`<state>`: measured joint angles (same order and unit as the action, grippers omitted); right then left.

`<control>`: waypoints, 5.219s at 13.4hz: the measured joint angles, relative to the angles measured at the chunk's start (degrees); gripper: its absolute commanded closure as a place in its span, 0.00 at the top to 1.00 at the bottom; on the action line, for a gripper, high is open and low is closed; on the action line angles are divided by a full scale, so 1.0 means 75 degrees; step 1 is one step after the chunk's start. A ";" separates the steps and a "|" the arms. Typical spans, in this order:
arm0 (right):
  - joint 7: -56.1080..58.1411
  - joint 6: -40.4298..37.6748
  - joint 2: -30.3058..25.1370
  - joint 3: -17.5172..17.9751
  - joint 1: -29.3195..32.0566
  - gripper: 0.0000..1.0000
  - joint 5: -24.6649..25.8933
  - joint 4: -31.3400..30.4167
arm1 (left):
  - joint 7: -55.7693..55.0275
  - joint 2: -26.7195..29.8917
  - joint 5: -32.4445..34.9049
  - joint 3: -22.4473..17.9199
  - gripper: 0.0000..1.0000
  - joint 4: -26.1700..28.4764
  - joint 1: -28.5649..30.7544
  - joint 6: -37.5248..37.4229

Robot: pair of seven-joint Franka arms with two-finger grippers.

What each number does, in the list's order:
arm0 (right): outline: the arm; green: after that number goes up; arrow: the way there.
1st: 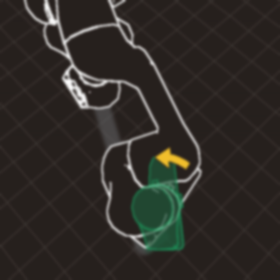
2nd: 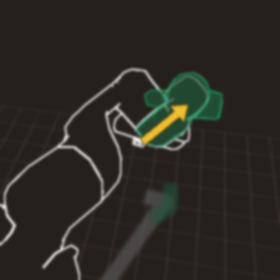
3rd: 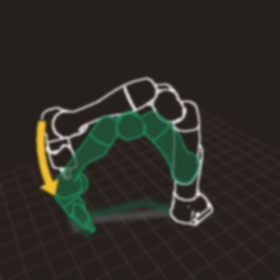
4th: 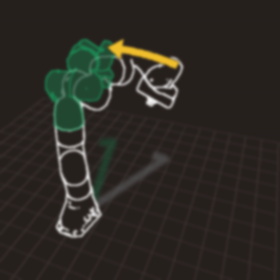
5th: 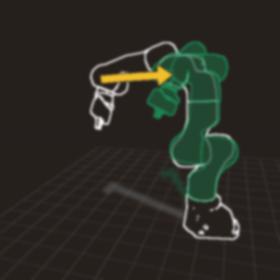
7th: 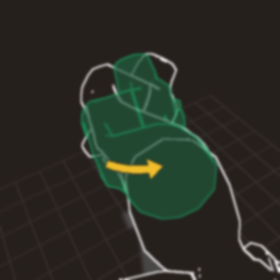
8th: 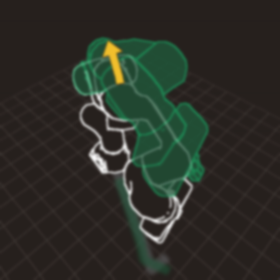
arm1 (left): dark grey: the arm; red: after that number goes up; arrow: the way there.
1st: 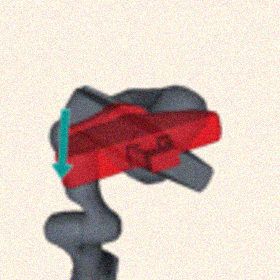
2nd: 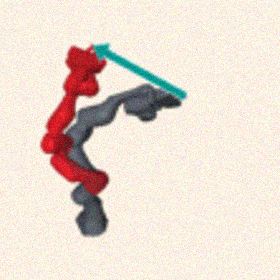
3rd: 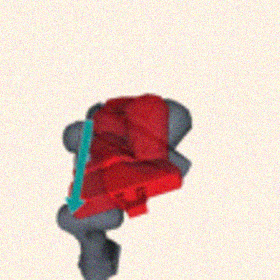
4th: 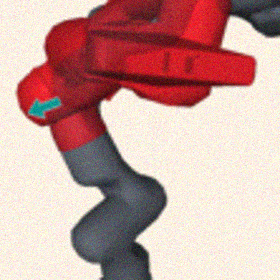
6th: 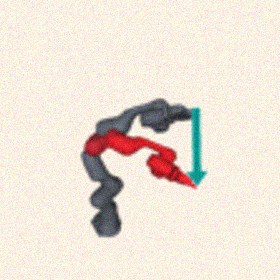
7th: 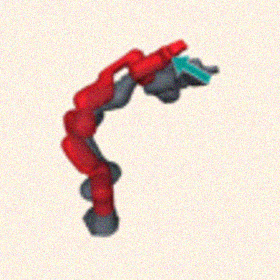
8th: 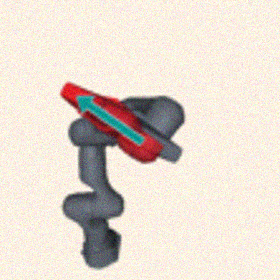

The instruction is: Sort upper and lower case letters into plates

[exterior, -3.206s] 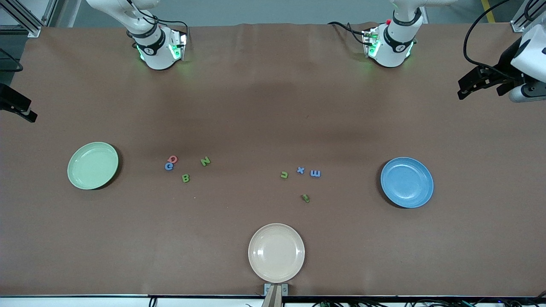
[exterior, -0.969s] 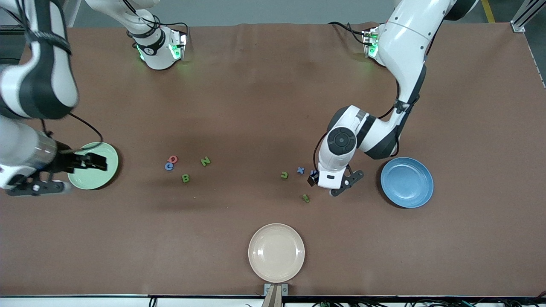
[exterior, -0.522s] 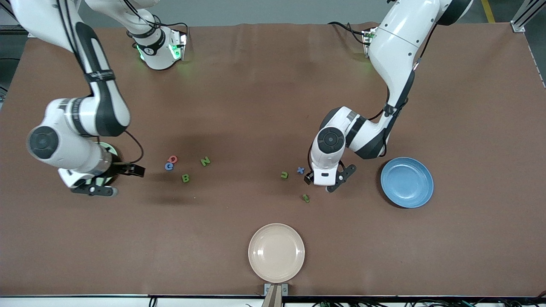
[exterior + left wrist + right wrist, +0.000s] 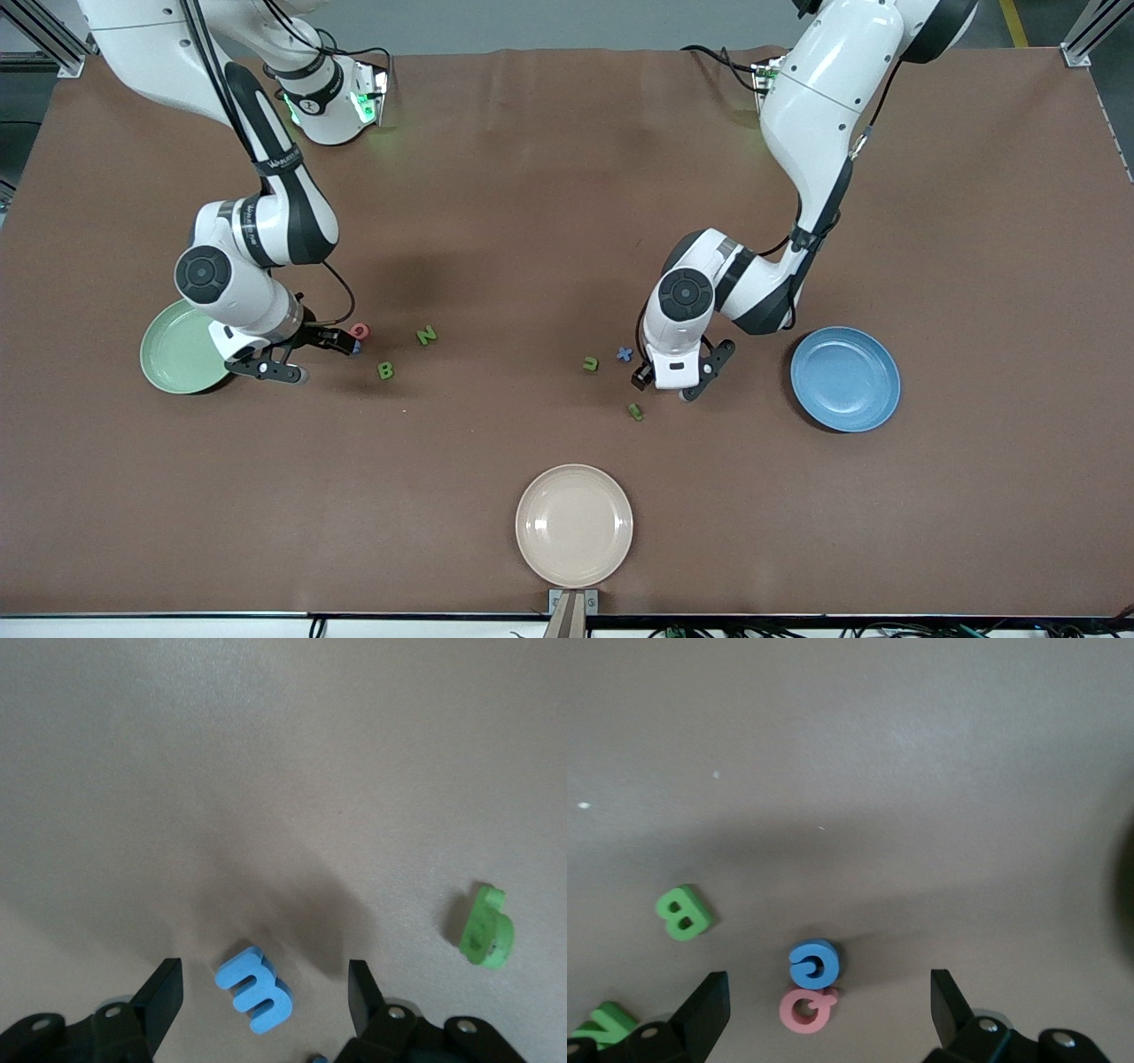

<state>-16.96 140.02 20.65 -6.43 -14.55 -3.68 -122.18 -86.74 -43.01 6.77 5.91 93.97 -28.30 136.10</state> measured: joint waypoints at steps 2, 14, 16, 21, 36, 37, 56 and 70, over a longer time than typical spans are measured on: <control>-0.0003 0.0224 0.0258 0.0000 -0.0004 0.91 -0.0358 -0.0015 | -0.0149 -0.0042 0.0000 0.0000 0.62 0.0008 -0.0003 0.0041; -0.0003 0.0303 0.0848 0.0194 -0.0027 0.61 -0.0535 -0.0005 | -0.0290 0.0150 0.0323 -0.0056 0.00 -0.0126 0.0071 0.0122; -0.0001 0.0304 0.0865 0.0218 -0.0027 0.53 -0.0535 0.0000 | 0.0217 0.0675 0.0635 -0.0083 0.00 -0.0151 0.0324 -0.0363; 0.0001 0.0304 0.0852 0.0264 -0.0030 0.27 -0.0559 0.0059 | 0.2496 0.1779 0.0687 -0.0119 0.01 0.0209 0.1683 -0.1527; 0.4408 -0.1526 0.0032 0.0023 0.2739 0.19 -0.0553 0.0992 | 0.4835 0.1721 0.0697 0.0151 0.99 0.1001 0.3465 -0.1210; 0.4880 -0.1441 0.0061 0.0019 0.3088 0.20 -0.0553 0.0966 | 0.4429 0.1713 0.0697 0.0281 0.99 0.0871 0.3289 -0.1204; 0.5602 -0.0779 -0.0567 0.0196 0.3281 1.00 -0.0531 -0.0003 | 0.0074 -0.1503 0.0696 0.0369 0.45 -0.2677 0.0168 -0.0185; 0.1701 0.0265 0.0101 0.0272 0.0223 1.00 -0.0533 -0.0400 | 0.2027 -0.0330 0.0724 0.0180 0.00 -0.2504 0.1271 -0.2121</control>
<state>-4.20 142.01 21.41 -4.39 -12.88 -7.68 -125.17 -71.53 -45.48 12.20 7.26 75.19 -18.77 120.19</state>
